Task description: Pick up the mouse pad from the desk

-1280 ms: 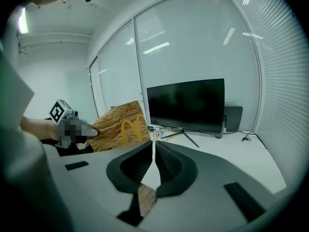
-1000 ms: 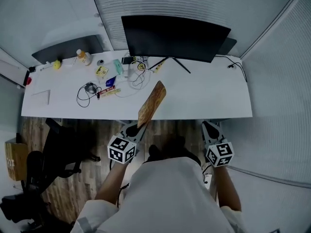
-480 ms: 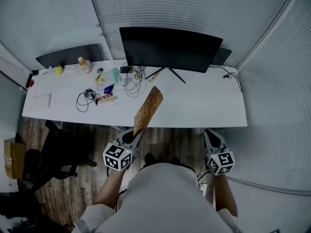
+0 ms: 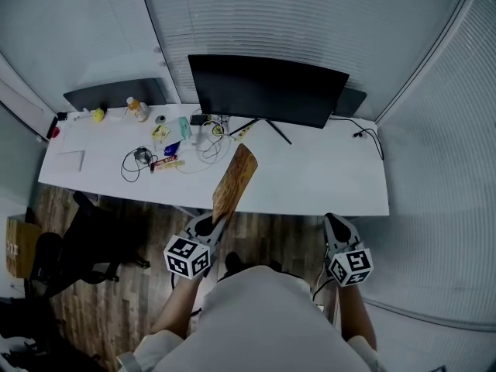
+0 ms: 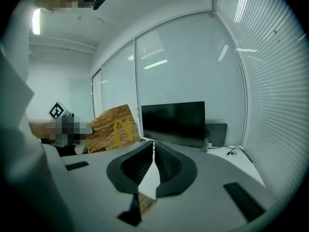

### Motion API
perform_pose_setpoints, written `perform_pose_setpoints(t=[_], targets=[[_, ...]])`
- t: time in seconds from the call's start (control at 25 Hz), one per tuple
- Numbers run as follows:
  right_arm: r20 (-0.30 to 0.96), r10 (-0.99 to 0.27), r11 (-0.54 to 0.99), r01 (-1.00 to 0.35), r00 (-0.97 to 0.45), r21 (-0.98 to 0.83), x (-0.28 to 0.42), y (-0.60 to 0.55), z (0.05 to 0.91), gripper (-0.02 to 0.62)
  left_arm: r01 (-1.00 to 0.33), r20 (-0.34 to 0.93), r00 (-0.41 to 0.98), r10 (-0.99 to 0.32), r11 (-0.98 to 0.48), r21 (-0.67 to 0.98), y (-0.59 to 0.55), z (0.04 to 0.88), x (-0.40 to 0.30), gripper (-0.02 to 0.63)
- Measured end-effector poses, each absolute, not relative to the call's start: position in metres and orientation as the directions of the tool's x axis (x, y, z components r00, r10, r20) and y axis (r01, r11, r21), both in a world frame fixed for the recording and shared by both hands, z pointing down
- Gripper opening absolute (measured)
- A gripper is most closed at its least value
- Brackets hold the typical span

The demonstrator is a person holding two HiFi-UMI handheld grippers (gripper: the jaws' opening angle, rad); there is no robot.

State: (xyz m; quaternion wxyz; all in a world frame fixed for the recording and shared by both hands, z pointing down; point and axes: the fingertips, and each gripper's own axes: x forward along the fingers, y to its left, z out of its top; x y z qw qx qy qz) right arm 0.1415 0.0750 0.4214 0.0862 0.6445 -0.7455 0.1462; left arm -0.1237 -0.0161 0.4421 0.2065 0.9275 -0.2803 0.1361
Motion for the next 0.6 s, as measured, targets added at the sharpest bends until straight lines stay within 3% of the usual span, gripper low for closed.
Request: perform_pose_setpoints(t=[0.6], targets=[[0.307,-0.932,0.163,-0.979,-0.194,-0.123,0.150,0.064,0.427,0.037,-0.602,0.372,0.789,-0.489,-0.738,0.305,-0.014,0.443,-0.115,0.040]])
